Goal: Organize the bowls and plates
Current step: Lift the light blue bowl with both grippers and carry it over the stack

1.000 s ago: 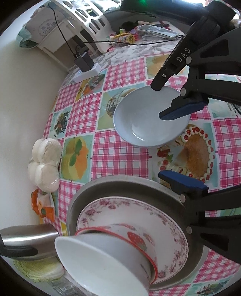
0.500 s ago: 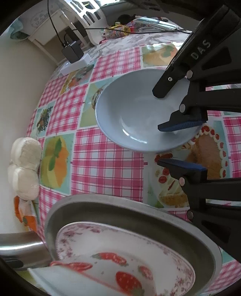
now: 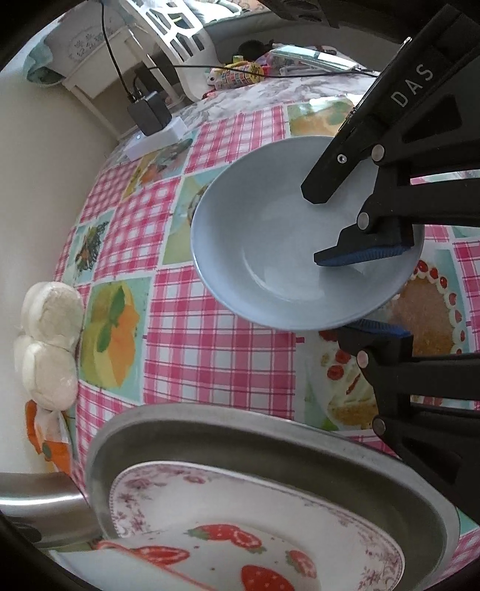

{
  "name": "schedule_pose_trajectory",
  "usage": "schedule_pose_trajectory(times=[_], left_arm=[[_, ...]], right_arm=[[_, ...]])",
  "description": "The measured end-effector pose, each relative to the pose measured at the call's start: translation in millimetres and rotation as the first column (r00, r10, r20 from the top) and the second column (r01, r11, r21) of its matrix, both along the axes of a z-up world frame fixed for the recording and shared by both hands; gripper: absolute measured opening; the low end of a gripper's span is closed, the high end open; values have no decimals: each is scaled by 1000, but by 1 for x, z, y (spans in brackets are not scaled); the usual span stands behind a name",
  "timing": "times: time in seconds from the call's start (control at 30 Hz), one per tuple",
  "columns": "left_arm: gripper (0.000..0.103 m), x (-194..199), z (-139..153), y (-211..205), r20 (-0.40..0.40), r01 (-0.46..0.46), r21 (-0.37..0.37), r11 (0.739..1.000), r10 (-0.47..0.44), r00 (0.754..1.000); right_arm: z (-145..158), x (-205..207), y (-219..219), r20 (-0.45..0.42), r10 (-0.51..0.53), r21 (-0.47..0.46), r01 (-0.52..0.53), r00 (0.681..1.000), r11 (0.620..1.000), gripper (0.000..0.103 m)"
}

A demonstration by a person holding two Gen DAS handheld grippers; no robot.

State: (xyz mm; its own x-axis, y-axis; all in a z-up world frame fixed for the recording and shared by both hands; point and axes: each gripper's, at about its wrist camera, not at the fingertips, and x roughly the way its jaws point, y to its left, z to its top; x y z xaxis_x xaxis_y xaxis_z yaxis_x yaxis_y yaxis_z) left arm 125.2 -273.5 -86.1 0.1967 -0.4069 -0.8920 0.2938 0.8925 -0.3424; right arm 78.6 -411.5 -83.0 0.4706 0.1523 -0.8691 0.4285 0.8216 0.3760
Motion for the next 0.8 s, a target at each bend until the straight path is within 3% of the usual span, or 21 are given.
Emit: schedule_pose_trajectory(times=[0.37,0.8], left_arm=[[29,-5,60,6,125,30,-56,998,-23,992],[29,-16,114,52,242,41,-129,991,-8,970]], right_arm=[[57,-17,5,135,13,-45,-7,991,999,13],[116,-24,46,256,44,-107,-18,966,994,16]])
